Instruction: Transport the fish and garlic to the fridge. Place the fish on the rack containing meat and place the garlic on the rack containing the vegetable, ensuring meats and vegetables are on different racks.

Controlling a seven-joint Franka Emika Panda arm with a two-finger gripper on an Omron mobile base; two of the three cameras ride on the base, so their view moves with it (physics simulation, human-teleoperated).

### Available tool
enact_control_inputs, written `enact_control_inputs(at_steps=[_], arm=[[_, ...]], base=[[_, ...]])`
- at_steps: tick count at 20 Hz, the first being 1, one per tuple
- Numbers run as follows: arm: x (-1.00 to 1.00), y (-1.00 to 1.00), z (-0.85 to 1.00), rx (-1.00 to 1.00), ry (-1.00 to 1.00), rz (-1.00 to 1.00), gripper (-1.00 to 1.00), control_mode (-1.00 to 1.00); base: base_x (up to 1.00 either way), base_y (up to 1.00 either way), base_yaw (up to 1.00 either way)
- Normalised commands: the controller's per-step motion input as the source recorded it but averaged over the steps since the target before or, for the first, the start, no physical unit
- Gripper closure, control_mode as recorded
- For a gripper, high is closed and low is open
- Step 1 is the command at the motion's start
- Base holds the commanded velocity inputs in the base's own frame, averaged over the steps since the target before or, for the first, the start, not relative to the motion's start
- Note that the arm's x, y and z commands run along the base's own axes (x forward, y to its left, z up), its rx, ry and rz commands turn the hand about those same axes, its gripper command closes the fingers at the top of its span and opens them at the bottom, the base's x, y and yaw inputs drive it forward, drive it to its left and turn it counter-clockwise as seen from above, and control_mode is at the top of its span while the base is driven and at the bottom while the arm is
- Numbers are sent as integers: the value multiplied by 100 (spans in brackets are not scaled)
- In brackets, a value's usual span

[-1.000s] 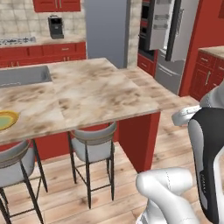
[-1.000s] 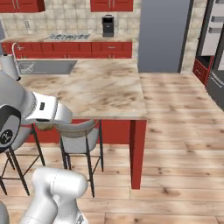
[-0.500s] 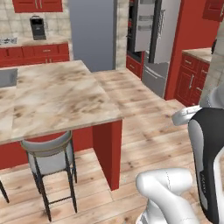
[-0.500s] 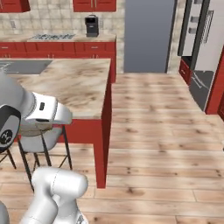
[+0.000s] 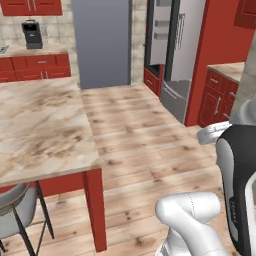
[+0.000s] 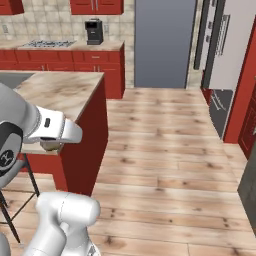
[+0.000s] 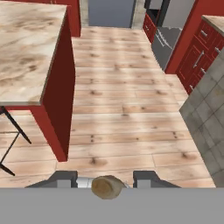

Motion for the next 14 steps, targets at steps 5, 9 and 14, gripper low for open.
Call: enact_control_inputs(at_steps=[5, 9, 14], arm=[[0, 0, 0, 0, 0, 0, 100, 100], [0, 0, 0, 0, 0, 0, 100, 100], [0, 0, 0, 0, 0, 0, 100, 100]], base=[[100, -81, 18], [100, -12, 10], [100, 0, 3]])
